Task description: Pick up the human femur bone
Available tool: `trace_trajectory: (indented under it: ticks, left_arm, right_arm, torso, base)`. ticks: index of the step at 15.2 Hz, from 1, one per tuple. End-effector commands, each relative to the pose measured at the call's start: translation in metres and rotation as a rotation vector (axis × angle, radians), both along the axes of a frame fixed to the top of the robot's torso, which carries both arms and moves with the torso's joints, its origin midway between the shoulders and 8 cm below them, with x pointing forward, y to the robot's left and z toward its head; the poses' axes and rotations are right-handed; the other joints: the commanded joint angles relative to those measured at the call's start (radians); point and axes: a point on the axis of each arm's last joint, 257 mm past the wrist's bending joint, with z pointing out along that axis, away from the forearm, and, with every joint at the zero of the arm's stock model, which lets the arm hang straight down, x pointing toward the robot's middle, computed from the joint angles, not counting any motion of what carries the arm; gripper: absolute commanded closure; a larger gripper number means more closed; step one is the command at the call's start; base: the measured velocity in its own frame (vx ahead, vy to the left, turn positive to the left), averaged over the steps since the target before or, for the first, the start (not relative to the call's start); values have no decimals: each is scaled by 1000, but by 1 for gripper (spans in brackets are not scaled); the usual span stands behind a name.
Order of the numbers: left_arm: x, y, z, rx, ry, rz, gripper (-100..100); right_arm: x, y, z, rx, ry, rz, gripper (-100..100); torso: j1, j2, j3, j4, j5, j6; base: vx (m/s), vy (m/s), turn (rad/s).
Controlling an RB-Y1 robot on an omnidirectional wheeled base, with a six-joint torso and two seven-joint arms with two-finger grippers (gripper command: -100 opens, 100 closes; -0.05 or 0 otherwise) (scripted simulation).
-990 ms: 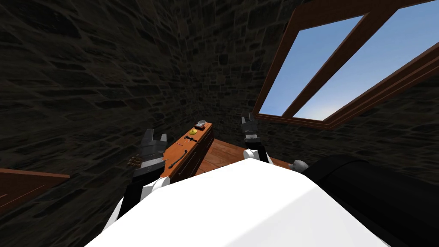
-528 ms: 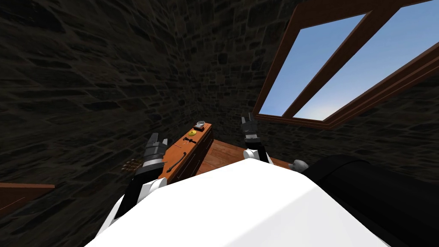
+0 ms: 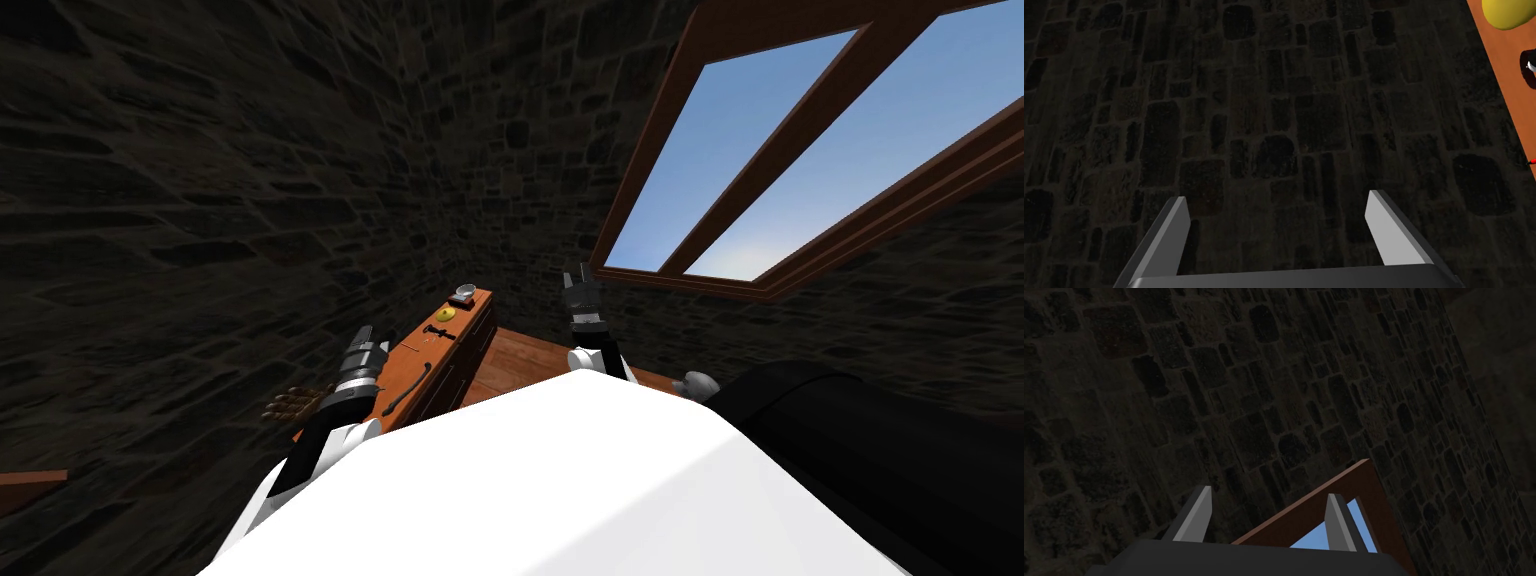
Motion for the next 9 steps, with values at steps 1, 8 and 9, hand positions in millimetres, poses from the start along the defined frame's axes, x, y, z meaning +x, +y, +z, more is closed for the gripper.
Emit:
trace_trajectory:
  ticks: [1, 8, 9]
  left_arm:
    - [-1, 6, -12, -10, 38, 13, -100]
    - [-13, 48, -77, -77, 216, 105, -100]
    - [-13, 48, -81, -81, 231, 108, -100]
  right_arm:
    - [0, 0, 0, 0, 0, 0, 0]
    - [0, 0, 0, 0, 0, 0, 0]
    - [0, 0, 0, 0, 0, 0, 0]
  torso:
    - [0, 0, 0, 0, 0, 0]
    - [-1, 2, 1, 0, 0, 0]
    - [0, 2, 1, 0, 0, 0]
  base:
    - [43, 12, -8]
    - [45, 7, -33]
    - [48, 13, -40]
